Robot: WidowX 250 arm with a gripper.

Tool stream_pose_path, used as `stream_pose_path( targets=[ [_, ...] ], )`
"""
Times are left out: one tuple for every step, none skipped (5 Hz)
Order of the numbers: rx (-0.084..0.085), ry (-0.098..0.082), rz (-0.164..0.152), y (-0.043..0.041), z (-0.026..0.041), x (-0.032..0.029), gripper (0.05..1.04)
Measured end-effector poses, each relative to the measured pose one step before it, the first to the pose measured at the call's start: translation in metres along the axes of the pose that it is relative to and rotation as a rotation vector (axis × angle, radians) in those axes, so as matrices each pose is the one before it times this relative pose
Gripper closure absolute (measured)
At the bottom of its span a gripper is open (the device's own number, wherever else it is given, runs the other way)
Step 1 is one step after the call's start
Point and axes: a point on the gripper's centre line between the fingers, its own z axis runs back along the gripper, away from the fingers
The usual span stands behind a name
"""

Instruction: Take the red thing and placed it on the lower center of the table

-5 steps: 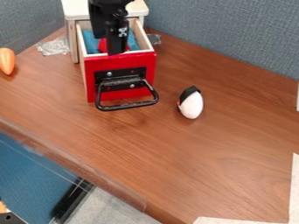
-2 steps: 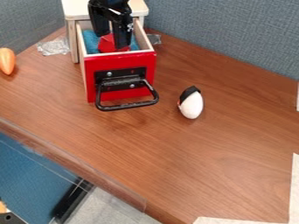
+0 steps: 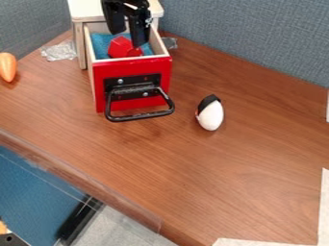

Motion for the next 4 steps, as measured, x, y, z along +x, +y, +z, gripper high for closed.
stream_pose_path(
  targets=[
    [0.0035,-0.003,0.0091,0.00503,-0.00362,0.00607,0.083],
    [0.0092,0.0146,-0.0021,0.00403,-0.00674,-0.00042,0.083],
    [0.0086,0.0159,-0.0001,0.00319,-0.00766,-0.00179,0.084],
    [0.0186,0.0081,-0.0009,0.00354,-0.00327,-0.00116,0.084]
  ],
)
